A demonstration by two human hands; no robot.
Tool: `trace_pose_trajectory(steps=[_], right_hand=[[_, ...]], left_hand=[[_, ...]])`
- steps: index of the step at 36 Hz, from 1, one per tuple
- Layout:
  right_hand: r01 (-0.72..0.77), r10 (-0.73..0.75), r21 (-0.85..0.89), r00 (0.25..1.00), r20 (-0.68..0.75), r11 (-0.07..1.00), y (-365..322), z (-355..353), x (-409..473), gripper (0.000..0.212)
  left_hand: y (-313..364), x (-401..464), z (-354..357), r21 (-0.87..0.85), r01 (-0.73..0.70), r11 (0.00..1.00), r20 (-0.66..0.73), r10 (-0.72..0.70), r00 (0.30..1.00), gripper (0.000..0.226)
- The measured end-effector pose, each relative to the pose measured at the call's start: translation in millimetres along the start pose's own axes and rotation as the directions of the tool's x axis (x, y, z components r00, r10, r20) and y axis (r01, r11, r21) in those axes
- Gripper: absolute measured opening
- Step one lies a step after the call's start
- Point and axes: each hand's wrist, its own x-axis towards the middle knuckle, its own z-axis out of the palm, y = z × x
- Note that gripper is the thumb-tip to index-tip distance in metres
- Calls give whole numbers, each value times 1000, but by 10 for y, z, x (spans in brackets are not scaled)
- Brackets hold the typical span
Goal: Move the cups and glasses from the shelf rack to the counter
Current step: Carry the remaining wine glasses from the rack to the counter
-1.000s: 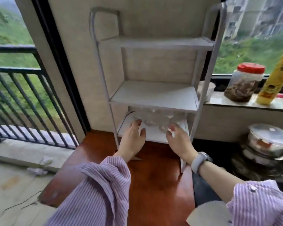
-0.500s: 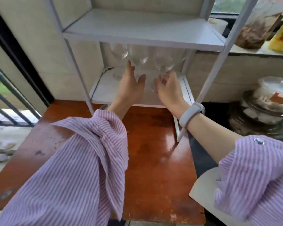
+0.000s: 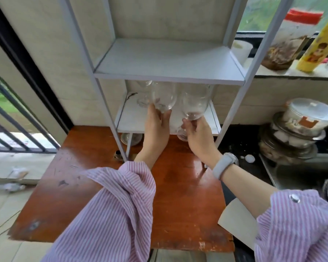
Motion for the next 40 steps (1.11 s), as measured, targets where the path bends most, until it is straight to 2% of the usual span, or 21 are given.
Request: trace_pose_trajectory(steps=[3,7,11,14,17,21,25,30,34,37,40], right_hand=[[-27,27,52,1000,2,998,-44,-64,-270,11],[-119,116,56,992,50,991,-114,-231,-689,19],[-167,168,46,986,-7,985,-183,-503,-1108,10],[-176,186,119,979,-81,977,-221,-787,-1377,18],[-188,203,112,969,-138,976,-228,-1205,-1588,19],[-198,195,22,934,-299,980,-271,-2048,-1840,20],[-232,185,-40,859,-477,972,-349,-3050,-2254,20],[-273,153,-93,754,-638,957,-421,-4321,-3076,22],[-306,96,-140,643,-760,942,-471,-5276,-3929,22],[-367,103,-132,556,-825,921,-525,-5875,-4531,17],[-419,106,-103,448,-888,902,-559,-6351,-5084,16]], left_hand=[[120,-265,-77,-16,56,998,-13,-56,998,29],[235,-699,-157,-17,143,990,-28,-143,989,18],[404,-1145,-126,-67,203,977,55,-199,978,20],[605,-1359,38,-54,161,985,145,-152,978,25],[902,-1488,343,-103,104,989,264,-74,962,30],[1472,-1652,951,-131,17,991,376,34,926,26],[2170,-1969,1688,-201,-69,977,448,155,881,27],[3088,-2702,2605,-362,-73,929,556,278,783,15],[3813,-3498,3337,-459,-44,887,640,365,676,13],[4312,-4096,3798,-513,11,859,688,403,603,12],[4718,-4635,4177,-560,-1,829,712,482,511,16]])
